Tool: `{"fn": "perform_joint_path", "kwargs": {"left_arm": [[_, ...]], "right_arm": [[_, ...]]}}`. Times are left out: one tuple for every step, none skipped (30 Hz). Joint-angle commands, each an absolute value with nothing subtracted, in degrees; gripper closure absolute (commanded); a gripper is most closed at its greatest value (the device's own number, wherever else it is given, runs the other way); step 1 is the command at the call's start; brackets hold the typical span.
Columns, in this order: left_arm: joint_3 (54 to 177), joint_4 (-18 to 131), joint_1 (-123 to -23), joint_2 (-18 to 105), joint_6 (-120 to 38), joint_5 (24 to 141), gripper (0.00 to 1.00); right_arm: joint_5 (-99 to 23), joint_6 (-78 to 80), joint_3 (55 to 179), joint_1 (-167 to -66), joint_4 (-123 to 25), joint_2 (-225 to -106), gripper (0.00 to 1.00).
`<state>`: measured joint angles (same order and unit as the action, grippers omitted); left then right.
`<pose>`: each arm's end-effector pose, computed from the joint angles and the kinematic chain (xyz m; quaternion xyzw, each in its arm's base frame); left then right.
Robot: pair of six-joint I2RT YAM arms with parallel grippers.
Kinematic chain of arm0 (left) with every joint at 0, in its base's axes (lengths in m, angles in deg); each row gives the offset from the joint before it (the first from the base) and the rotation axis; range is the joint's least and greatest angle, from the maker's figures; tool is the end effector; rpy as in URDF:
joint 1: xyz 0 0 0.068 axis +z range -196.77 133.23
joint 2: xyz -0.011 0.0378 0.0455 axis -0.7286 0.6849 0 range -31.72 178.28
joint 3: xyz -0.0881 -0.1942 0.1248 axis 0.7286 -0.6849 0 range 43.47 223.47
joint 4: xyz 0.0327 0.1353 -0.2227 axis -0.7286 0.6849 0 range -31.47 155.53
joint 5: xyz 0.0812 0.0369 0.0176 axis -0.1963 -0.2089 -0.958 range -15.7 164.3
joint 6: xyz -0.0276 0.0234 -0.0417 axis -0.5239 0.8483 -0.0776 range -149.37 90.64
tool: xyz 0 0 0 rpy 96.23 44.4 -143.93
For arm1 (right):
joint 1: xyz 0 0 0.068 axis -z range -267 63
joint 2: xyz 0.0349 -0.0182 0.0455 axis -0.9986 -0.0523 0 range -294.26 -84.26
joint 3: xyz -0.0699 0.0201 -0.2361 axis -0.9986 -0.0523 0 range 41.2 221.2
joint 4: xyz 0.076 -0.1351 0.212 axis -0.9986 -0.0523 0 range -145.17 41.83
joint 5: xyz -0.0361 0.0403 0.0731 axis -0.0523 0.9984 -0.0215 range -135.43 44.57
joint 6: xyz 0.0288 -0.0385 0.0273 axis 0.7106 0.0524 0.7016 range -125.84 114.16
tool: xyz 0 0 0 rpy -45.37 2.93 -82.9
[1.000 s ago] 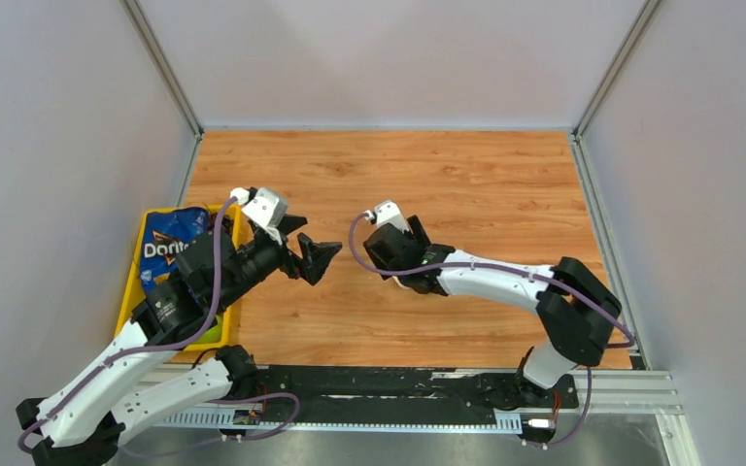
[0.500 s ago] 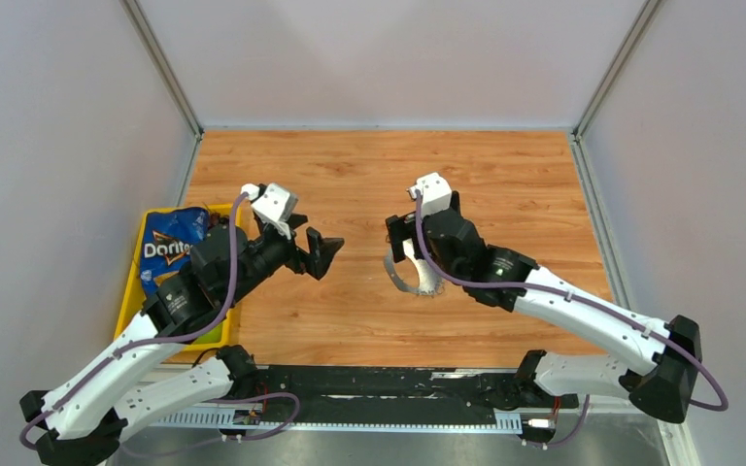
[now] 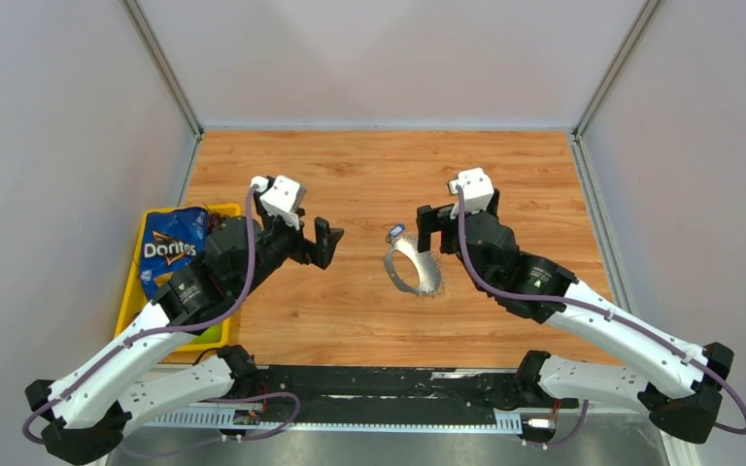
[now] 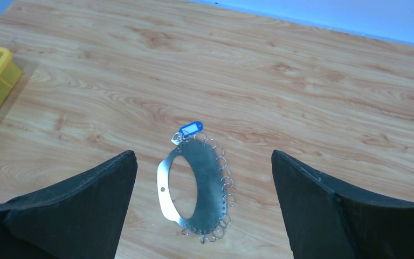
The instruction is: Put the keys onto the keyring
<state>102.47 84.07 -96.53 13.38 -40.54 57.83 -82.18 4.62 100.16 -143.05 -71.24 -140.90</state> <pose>0.1276 -0.1342 0.3769 0.1680 0.7540 -0.2213 0.5952 0.1474 0.1786 0.3448 -0.1374 0.7893 0.0788 0.5932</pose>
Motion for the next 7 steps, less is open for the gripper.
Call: {"fn": "perform_joint_path", "kwargs": {"left_arm": [[104.5, 82.7, -96.5, 13.1, -39.3, 55.1, 0.00], [104.4, 82.6, -96.5, 13.0, -39.2, 55.0, 0.00], [104.3, 82.5, -96.4, 12.9, -39.1, 55.0, 0.00], [104.3, 82.5, -96.4, 13.0, -39.1, 55.0, 0.00], [104.2, 82.4, -96.5, 13.0, -39.0, 55.0, 0.00], [104.2, 82.4, -96.5, 13.0, -39.0, 55.0, 0.00], [104.2, 82.4, -96.5, 13.0, -38.8, 55.0, 0.00]], "right_arm": [[-87.9, 6.5, 99.3, -142.9, -71.5, -140.4, 0.00], [-88.2, 6.8, 99.1, -142.9, -71.5, -140.3, 0.00], [-88.0, 6.4, 98.9, -142.9, -71.5, -140.3, 0.00], [-87.7, 5.2, 98.7, -143.0, -71.5, -140.5, 0.00], [-88.6, 5.2, 98.6, -142.9, -71.6, -141.0, 0.00], [-89.6, 5.6, 98.7, -142.9, -71.7, -141.4, 0.00], [-90.1, 6.5, 98.8, -142.9, -71.8, -141.6, 0.00]]}}
